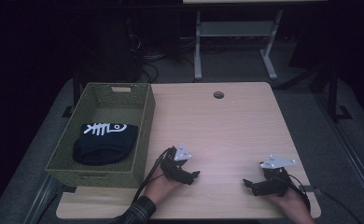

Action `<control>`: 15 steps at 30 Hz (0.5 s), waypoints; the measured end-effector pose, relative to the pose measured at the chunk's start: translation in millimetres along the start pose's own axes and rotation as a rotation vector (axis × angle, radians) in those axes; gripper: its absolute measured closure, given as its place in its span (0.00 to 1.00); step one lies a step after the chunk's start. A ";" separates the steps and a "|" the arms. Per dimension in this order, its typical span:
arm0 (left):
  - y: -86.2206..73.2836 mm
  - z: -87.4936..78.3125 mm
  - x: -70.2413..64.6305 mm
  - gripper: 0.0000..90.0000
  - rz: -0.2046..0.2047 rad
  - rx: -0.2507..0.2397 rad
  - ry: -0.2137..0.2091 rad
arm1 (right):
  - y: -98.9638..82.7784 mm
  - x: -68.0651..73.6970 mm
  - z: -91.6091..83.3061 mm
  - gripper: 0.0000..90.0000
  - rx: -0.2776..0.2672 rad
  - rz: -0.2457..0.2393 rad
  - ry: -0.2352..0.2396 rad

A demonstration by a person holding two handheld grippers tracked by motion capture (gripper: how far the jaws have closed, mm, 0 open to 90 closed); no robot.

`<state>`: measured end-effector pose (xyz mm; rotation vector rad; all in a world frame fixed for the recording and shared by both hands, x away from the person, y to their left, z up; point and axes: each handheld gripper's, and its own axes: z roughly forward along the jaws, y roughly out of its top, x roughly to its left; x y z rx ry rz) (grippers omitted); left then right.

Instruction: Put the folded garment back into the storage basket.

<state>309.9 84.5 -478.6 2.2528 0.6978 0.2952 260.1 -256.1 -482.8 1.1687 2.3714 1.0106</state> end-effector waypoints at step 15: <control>-0.8 -0.7 -0.2 0.14 -0.003 -0.001 0.001 | 0.0 -0.1 0.0 0.05 0.000 0.000 0.000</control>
